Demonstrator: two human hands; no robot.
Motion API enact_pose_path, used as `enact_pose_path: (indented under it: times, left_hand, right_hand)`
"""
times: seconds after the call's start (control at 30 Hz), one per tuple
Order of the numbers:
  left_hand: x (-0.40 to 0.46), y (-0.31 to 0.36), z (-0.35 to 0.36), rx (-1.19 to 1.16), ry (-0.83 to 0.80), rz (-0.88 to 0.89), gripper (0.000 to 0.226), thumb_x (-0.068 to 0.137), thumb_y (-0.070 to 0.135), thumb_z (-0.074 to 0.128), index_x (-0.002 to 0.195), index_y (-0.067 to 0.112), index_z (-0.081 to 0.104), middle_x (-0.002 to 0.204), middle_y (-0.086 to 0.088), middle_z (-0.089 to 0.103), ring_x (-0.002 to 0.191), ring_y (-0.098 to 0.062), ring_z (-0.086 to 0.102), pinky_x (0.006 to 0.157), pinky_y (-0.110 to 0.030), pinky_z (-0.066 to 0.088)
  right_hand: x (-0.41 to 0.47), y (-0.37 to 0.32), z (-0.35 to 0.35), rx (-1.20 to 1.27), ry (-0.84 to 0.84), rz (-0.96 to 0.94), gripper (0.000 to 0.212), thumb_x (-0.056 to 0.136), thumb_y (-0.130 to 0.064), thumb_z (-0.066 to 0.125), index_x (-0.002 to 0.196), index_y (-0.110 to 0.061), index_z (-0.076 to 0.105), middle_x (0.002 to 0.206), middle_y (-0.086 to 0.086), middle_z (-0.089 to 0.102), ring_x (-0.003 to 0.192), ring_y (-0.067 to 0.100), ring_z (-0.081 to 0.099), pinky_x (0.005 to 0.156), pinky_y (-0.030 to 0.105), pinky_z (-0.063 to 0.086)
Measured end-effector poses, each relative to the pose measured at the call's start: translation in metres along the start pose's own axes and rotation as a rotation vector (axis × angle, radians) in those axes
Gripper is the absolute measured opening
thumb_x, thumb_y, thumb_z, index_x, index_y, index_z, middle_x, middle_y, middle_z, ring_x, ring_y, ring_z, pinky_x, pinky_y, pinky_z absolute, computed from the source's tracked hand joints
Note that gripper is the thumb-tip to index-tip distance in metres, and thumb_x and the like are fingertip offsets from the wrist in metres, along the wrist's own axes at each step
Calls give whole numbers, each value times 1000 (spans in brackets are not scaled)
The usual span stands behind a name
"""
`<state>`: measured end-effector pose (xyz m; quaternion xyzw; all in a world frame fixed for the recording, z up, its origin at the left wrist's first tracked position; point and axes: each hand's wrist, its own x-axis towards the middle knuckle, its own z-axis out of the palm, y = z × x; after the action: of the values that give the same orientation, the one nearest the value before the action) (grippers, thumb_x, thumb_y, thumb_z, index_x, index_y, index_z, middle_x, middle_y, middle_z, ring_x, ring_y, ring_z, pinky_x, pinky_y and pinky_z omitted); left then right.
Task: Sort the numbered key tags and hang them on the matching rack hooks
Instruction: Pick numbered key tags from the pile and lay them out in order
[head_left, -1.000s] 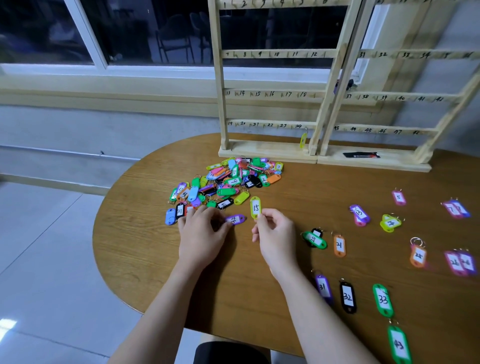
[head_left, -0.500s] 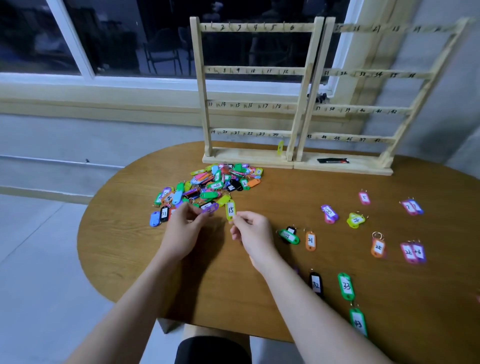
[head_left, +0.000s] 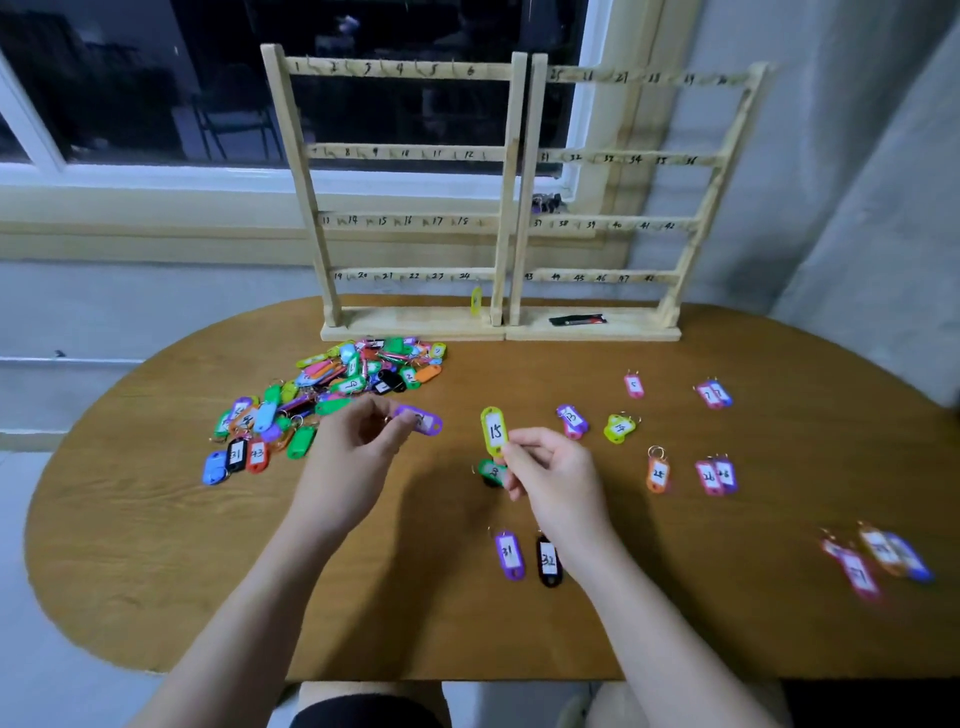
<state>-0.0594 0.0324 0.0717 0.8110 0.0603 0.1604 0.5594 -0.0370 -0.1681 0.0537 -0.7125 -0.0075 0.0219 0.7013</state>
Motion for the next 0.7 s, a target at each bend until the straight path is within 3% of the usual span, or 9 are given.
enact_pose_path:
  times: [0.2, 0.37, 0.53, 0.7]
  left_hand:
    - [-4, 7, 44, 48, -139, 54, 19, 100, 26, 61, 82, 22, 64, 70, -1, 60, 67, -16, 53, 65, -39, 43]
    - [-1, 16, 83, 135, -238, 77, 21, 103, 24, 56, 84, 26, 66, 73, 8, 67, 69, 1, 59, 61, -13, 41]
    - [5, 25, 117, 168, -352, 93, 24, 104, 27, 53, 86, 23, 69, 77, 1, 69, 69, -10, 61, 65, -28, 47]
    - [7, 33, 142, 181, -385, 115, 26, 103, 25, 55, 82, 16, 69, 76, -10, 67, 64, -10, 51, 60, -30, 41]
  right_hand:
    - [-12, 3, -65, -16, 158, 22, 13, 97, -2, 62, 95, -11, 71, 72, 7, 72, 58, 10, 58, 55, 26, 49]
    - [-24, 12, -108, 7, 279, 34, 12, 97, -2, 63, 96, -9, 72, 76, 8, 74, 59, 12, 59, 55, 26, 49]
    - [-38, 22, -142, -62, 334, 30, 13, 97, -7, 64, 94, -16, 73, 76, 5, 74, 62, 13, 62, 60, 31, 51]
    - [-45, 34, -163, -75, 366, 45, 14, 97, -8, 65, 92, -18, 73, 76, 4, 74, 62, 12, 63, 61, 31, 51]
